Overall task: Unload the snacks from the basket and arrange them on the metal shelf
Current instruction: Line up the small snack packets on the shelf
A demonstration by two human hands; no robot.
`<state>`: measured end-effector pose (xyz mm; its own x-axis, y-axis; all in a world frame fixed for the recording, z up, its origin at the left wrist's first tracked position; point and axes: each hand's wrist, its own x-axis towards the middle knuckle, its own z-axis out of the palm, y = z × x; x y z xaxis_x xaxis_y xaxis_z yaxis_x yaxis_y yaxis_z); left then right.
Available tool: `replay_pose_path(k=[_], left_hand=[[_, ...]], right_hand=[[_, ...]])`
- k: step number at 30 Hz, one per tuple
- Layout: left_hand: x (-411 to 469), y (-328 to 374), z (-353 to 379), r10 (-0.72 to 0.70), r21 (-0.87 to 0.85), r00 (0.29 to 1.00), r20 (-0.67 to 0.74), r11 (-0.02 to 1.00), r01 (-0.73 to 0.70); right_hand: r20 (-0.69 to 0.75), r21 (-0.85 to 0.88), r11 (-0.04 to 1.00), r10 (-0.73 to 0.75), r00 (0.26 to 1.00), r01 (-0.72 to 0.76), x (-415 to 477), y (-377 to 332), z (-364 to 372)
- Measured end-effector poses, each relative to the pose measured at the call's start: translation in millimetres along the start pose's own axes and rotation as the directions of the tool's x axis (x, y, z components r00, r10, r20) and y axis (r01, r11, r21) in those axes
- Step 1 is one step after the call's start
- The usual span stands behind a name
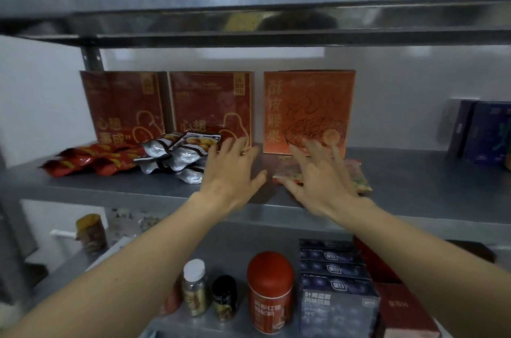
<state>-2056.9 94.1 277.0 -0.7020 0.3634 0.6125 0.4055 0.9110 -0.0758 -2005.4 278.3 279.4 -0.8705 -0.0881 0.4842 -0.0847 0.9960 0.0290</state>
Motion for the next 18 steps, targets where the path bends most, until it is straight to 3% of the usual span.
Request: replay_pose_path(k=[8,18], left_hand=[[-100.6,-100.0,-60.5,-0.212,0.184,0.973,-0.091,0.957,0.226],[-317.2,-269.8,-179.4,-0.481,0.380,0.866,-0.137,0.782,0.494]], right_hand=[[0.013,0.010,0.976,-0.219,0.976,0.219,-5.9,-129.8,-7.4],[-0.082,0.185,0.846,-0.494,0.866,0.500,-64.6,-411.1,-27.7]])
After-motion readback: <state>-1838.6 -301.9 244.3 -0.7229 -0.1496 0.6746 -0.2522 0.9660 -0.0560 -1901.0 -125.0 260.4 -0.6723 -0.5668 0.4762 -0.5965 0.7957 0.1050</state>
